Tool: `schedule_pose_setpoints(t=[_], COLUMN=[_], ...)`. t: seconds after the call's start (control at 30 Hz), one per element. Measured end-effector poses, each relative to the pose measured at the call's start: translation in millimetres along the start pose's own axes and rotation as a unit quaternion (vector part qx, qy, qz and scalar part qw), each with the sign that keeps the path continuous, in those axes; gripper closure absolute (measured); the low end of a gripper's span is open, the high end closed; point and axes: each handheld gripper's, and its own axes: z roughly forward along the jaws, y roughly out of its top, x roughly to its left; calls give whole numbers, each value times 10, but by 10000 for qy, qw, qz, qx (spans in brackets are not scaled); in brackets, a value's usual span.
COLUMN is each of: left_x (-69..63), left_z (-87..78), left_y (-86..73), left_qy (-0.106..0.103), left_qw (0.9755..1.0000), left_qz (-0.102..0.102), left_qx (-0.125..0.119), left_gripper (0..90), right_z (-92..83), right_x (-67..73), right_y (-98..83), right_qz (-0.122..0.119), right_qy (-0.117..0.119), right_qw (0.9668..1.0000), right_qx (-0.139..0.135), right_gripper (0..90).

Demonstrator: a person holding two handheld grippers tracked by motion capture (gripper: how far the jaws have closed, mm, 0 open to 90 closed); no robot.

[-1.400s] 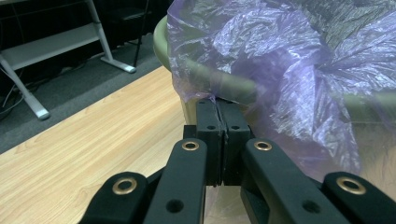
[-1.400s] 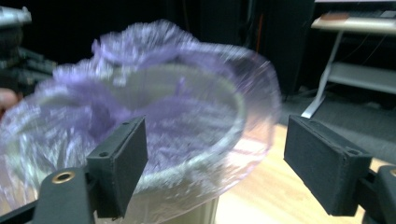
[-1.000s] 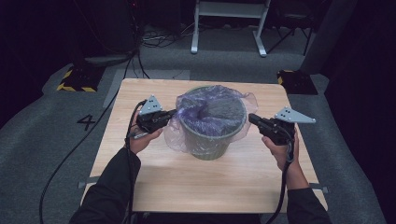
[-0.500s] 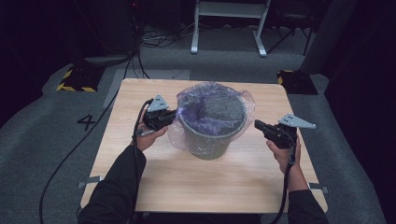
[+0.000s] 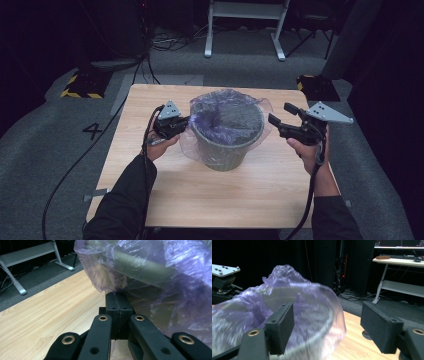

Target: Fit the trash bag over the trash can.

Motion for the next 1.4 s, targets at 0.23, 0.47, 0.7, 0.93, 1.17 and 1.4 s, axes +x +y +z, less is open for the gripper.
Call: schedule_pose_setpoints(t=[0.23,0.47,0.7,0.93,1.17,1.4], left_x=[9,57,90,92,99,158], left_z=[11,-45,-105,-88,-5,113], left_y=[8,62,99,95,67,16], left_qy=[20,11,78,24,2,9], left_qw=[10000,10000,9999,9999,9996,9995], left_qz=[57,60,108,153,138,-54], left_qx=[2,-76,-85,37,241,321], left_gripper=[896,878,891,894,896,896], right_z=[390,518,439,356,284,349], right_x=[-160,-277,-268,-356,-558,-670], right_y=[63,24,26,-42,-294,-569], right_qz=[325,765,468,277,581,814], right_qy=[-17,507,217,-385,-758,-829], right_qw=[9979,9948,9984,9982,9941,9900], right_qx=[565,435,210,378,516,794], right_gripper=[274,771,900,900,900,900])
